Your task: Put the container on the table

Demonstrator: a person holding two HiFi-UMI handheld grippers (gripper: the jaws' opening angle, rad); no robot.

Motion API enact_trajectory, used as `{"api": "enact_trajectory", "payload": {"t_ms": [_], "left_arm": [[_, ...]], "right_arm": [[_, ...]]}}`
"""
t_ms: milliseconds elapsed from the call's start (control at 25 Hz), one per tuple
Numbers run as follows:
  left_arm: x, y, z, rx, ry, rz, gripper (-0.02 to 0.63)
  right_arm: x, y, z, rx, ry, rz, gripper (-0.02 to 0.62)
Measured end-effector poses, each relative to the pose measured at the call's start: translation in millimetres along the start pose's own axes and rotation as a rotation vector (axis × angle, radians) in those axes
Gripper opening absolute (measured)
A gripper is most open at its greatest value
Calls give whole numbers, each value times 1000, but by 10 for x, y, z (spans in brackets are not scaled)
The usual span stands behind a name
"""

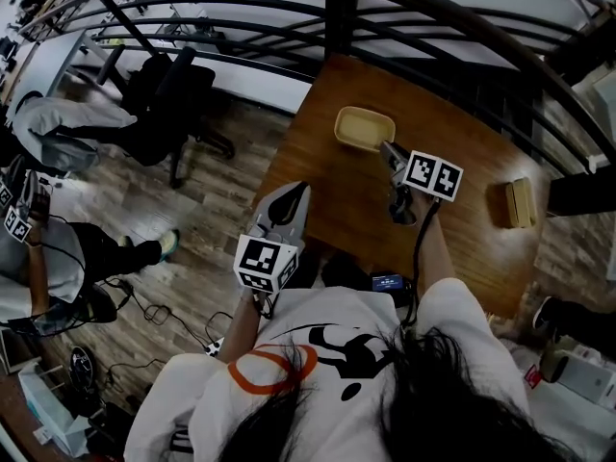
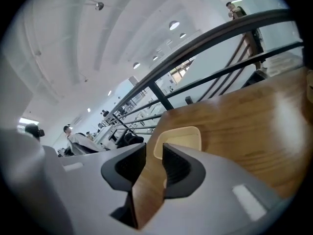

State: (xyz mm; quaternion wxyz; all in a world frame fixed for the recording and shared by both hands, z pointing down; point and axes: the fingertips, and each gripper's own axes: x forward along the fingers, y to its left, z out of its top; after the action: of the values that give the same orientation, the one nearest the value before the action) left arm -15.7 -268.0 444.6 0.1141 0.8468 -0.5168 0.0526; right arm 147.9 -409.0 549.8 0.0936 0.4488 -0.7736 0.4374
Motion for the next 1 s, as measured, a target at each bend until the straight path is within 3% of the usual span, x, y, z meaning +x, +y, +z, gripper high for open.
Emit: {"api": "enact_trajectory", "payload": {"t_ms": [120,320,760,1000], "left_arm": [[-42,24,-6,3,1,-23,2],[-160,26,14,9,-4,-70,3],[-427,368,26,26,-2,-220,3],[-706,75,-18,31,-16,-311,3]], "right_arm": [[-214,319,-84,-38,-26,38,111],[-534,706,-348,-96,-84,5,52],[-579,1500,-912,-61,-162,-48,35],[-981,1655,-1306,-41,-209,-88,26]]}}
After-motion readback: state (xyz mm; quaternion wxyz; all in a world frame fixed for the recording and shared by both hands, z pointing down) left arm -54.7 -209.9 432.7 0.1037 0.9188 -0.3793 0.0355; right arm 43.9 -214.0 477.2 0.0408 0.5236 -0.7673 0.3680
